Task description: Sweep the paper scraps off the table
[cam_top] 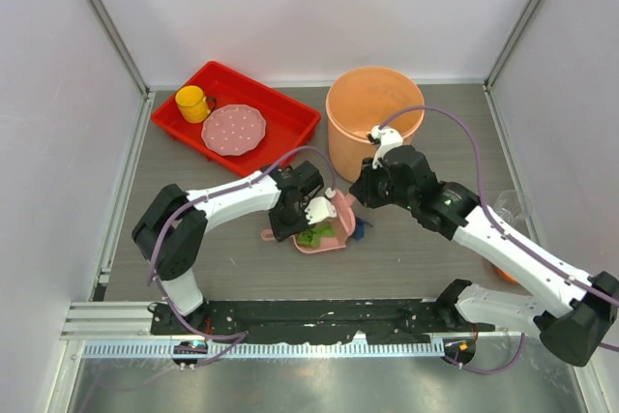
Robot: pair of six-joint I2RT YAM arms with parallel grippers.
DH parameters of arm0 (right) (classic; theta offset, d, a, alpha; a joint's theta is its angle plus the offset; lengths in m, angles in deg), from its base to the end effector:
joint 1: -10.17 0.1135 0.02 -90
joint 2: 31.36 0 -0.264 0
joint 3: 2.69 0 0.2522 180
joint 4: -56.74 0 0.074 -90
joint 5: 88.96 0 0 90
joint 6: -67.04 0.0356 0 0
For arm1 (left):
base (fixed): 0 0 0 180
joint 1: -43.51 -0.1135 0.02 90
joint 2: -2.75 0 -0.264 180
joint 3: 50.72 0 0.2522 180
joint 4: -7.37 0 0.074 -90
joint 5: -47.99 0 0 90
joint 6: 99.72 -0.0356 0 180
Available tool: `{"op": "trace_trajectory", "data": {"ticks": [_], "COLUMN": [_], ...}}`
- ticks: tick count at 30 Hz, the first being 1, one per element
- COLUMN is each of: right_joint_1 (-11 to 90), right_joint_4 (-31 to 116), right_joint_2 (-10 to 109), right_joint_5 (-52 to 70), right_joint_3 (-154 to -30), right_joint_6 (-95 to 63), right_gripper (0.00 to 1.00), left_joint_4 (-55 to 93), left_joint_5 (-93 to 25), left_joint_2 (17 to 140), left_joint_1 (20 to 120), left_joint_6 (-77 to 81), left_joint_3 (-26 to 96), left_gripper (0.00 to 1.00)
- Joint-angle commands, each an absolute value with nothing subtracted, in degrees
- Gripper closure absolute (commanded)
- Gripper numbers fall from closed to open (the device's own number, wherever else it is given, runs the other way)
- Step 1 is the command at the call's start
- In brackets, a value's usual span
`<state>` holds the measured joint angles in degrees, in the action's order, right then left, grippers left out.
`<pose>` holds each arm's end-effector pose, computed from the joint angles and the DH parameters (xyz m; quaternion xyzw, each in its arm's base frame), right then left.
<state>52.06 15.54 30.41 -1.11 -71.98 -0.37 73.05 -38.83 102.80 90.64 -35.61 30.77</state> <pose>0.1768 0.1568 0.3183 -0.1390 0.8705 0.2377 0.4079 0.2136 -0.2330 0.1842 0.5951 0.8016 -0.0365 0.0443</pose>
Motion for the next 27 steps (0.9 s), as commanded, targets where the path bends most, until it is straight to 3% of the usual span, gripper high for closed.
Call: {"op": "trace_trajectory", "data": {"ticks": [1, 11, 21, 27], "right_joint_1": [52.4, 52.4, 52.4, 52.4], "right_joint_4": [14.6, 12.2, 9.1, 8.6], "right_joint_2": [24.7, 20.2, 16.6, 10.9], "right_joint_5": [-7.4, -7.2, -18.7, -25.2], "right_joint_3": [-77.5, -81.8, -84.0, -85.1], "right_joint_6": [-2.4, -4.8, -6.2, -9.1], "right_gripper": [0.99, 0.99, 0.99, 0.99], "left_joint_4": [71.7, 72.0, 76.8, 79.6], "left_joint_5": [-34.0, -31.6, -29.6, -36.1], "left_joint_2": [98.7, 95.2, 91.4, 90.7], "left_joint_1": [89.0, 88.6, 85.8, 83.7], "left_joint_6": [-35.2, -35.3, -35.2, -32.5], "left_joint_3": [33.6, 34.9, 40.1, 44.2], "left_gripper": [1.0, 1.0, 1.0, 1.0]}}
